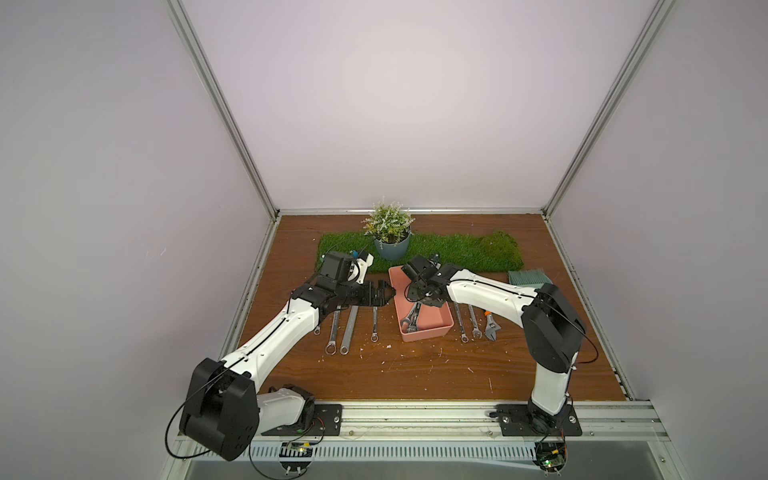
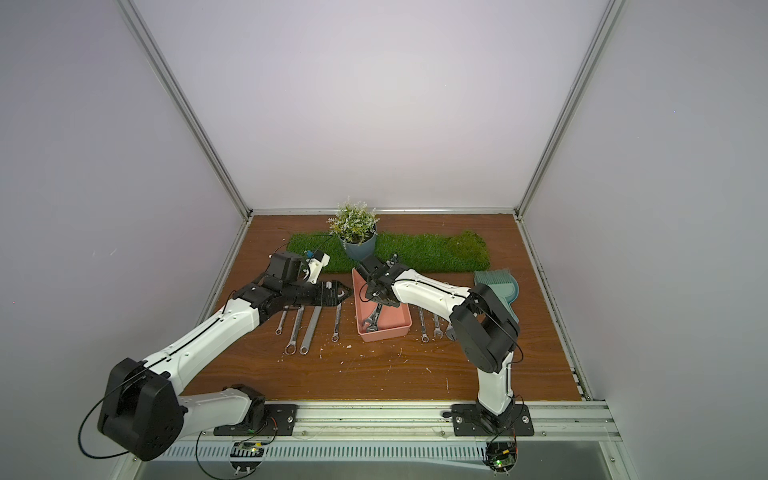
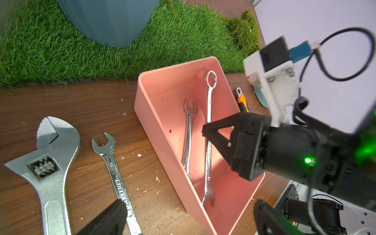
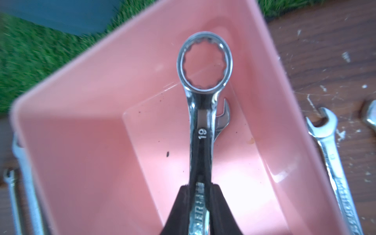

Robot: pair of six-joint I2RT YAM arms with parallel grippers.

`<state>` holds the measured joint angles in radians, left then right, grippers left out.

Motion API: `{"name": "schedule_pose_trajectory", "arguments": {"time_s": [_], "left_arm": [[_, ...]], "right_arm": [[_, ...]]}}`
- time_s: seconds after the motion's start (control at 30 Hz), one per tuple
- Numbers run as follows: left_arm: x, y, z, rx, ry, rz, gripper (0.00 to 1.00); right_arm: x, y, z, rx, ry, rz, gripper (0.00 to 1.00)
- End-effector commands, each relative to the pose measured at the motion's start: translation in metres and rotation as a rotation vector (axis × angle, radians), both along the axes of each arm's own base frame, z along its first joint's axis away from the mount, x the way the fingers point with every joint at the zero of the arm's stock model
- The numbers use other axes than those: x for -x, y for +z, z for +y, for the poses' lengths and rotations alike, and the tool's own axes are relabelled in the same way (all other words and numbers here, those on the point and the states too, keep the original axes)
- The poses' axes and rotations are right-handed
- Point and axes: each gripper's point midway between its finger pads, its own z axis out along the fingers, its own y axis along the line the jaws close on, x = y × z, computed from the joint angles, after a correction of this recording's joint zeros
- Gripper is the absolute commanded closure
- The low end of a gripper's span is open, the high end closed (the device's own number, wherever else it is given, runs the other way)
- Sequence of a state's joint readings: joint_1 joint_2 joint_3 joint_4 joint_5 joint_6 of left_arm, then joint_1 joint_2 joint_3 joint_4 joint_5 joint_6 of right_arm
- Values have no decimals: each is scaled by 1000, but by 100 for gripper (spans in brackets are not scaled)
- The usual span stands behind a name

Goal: Take out the wrench from the storage box
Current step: Place the wrench at the center of the board.

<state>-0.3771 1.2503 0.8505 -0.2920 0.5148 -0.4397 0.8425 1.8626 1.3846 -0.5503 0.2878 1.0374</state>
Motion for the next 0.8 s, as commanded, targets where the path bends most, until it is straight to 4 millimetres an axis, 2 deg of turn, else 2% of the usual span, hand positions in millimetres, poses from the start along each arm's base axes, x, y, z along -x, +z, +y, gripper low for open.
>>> {"name": "schedule_pose_trajectory", "arguments": {"time_s": [0.0,0.23,0.33,0.47,0.6,0.7,0.77], "left_arm": [[-2,-2,1,2,-5,1,0],[-1,2,-1,30,-4,0,0],[-2,7,-7,43,-8,-10,0],[-1,16,-21,37,-27,-29,0],[-1,20,-32,38,-42,-31,0],[-2,18,-35,39,-38,-26,0],[-3,17,-36,42,-38,-24,0]], "right_arm": [[-3,35,-1,-14,10,-62,96],[-7,88,-20,32,60,-181,100],[-6,103,-42,60,47,-227,100],[-8,110,-81,93,76,-243,100],[-12,113,-129,151,136,-239,100],[-11,108,-158,231,227,-226,100],[-9,95,-178,323,277,-192,100]]}}
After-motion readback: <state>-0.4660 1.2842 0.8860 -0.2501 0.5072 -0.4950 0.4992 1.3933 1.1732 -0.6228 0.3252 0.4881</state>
